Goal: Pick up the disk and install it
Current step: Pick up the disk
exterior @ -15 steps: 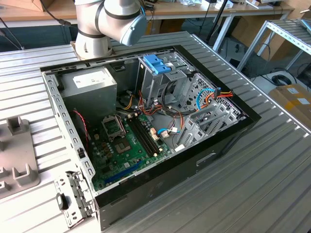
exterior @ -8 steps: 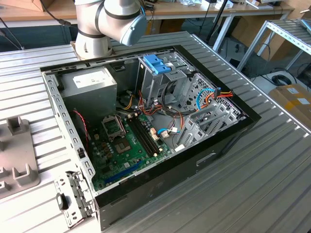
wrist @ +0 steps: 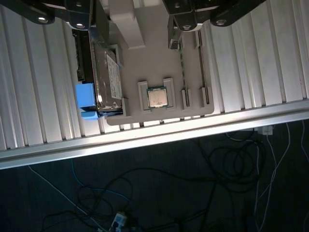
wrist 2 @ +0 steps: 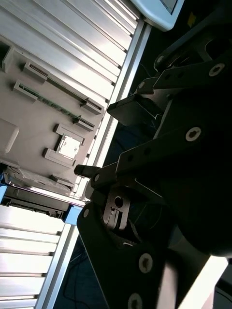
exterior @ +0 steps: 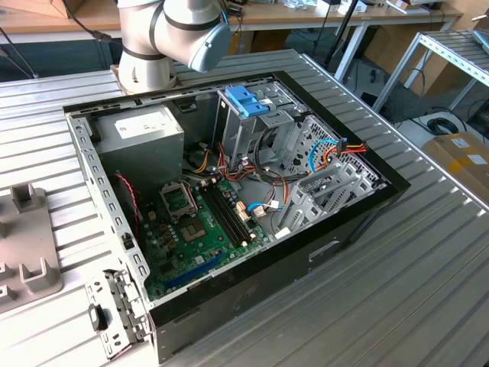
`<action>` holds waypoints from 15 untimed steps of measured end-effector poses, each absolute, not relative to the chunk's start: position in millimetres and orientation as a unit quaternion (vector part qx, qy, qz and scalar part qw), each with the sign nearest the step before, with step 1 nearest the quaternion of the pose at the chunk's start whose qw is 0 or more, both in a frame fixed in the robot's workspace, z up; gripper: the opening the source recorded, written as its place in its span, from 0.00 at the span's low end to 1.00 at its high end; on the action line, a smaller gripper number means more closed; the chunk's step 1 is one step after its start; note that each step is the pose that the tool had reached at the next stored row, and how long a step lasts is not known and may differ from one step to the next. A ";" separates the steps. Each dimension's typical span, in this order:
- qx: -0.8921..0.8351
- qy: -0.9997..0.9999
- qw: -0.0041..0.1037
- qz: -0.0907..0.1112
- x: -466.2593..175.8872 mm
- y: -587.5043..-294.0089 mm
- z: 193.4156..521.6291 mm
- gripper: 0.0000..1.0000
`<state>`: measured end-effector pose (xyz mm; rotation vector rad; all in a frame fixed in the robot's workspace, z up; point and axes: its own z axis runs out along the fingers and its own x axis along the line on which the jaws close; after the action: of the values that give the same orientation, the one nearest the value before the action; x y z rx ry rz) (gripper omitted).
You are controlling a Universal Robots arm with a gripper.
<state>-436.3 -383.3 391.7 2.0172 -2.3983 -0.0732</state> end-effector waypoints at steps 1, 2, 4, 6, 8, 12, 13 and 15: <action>0.644 -0.765 0.003 -0.023 -436.4 -382.5 391.4 0.60; 0.644 -0.765 0.003 -0.023 -436.4 -381.3 391.1 0.60; 0.644 -0.765 0.003 -0.023 -436.4 -380.2 390.2 0.60; 0.644 -0.765 0.003 -0.024 -436.4 -379.7 389.5 0.60; 0.644 -0.765 0.003 -0.024 -436.4 -379.6 389.0 0.60; 0.644 -0.765 0.003 -0.024 -436.5 -379.6 388.0 0.60; 0.643 -0.765 0.003 -0.024 -436.5 -379.6 387.8 0.60; 0.644 -0.765 0.003 -0.024 -436.5 -379.6 387.3 0.60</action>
<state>-436.5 -379.6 387.3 2.0181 -2.3993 -0.0758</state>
